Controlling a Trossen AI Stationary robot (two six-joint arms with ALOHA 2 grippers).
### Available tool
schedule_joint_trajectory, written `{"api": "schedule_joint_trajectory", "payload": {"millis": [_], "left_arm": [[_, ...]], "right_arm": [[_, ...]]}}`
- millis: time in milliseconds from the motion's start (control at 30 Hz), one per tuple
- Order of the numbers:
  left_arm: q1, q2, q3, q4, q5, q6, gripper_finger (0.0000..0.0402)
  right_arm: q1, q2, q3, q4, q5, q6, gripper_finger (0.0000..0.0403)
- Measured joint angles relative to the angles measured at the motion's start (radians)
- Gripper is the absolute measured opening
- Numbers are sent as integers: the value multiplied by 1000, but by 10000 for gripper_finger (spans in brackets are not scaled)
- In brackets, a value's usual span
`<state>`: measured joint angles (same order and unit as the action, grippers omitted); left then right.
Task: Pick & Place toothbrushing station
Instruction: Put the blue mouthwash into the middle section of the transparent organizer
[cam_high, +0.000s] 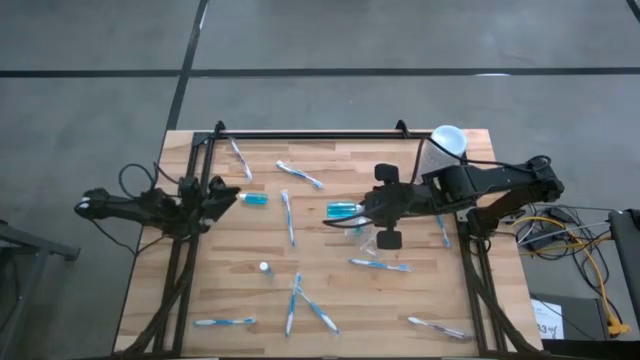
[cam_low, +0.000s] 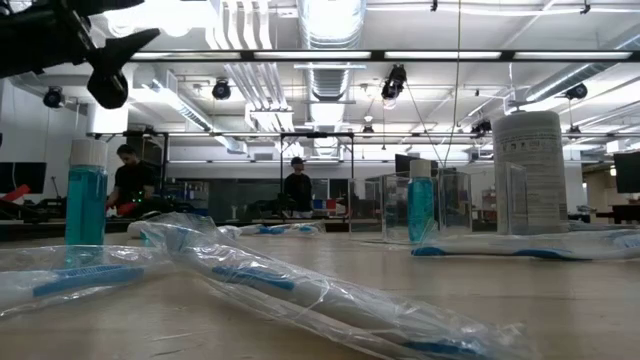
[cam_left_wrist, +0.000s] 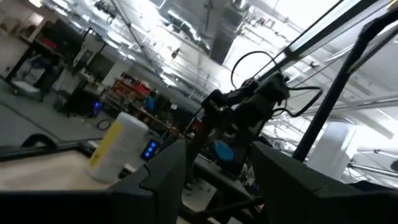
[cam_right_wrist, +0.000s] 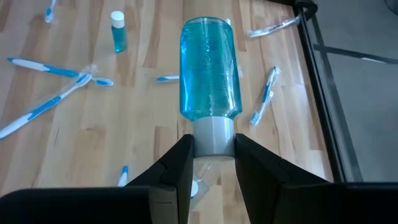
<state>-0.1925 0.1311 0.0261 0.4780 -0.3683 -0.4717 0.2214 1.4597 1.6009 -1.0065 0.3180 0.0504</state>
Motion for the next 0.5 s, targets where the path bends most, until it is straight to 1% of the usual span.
{"api": "schedule_joint_trajectory", "payload": {"millis": [133,200,267,367,433,500], "left_arm": [[0,59,0,40,0,-71,188],[0,90,15,61,3,-37,188],[0,122,59,46,5,29,188],[0,179,157,-41,8,107,188],[0,223,235,-145,8,110,188],[0,276,314,-250,8,80,188]], "right_arm": [[0,1,0,0,0,-1,98],[1,1,0,0,0,-1,98],[1,1,0,0,0,-1,98],[1,1,0,-1,0,-1,98],[1,1,0,-2,-1,-1,98],[1,1,0,-3,-1,-1,98]]}}
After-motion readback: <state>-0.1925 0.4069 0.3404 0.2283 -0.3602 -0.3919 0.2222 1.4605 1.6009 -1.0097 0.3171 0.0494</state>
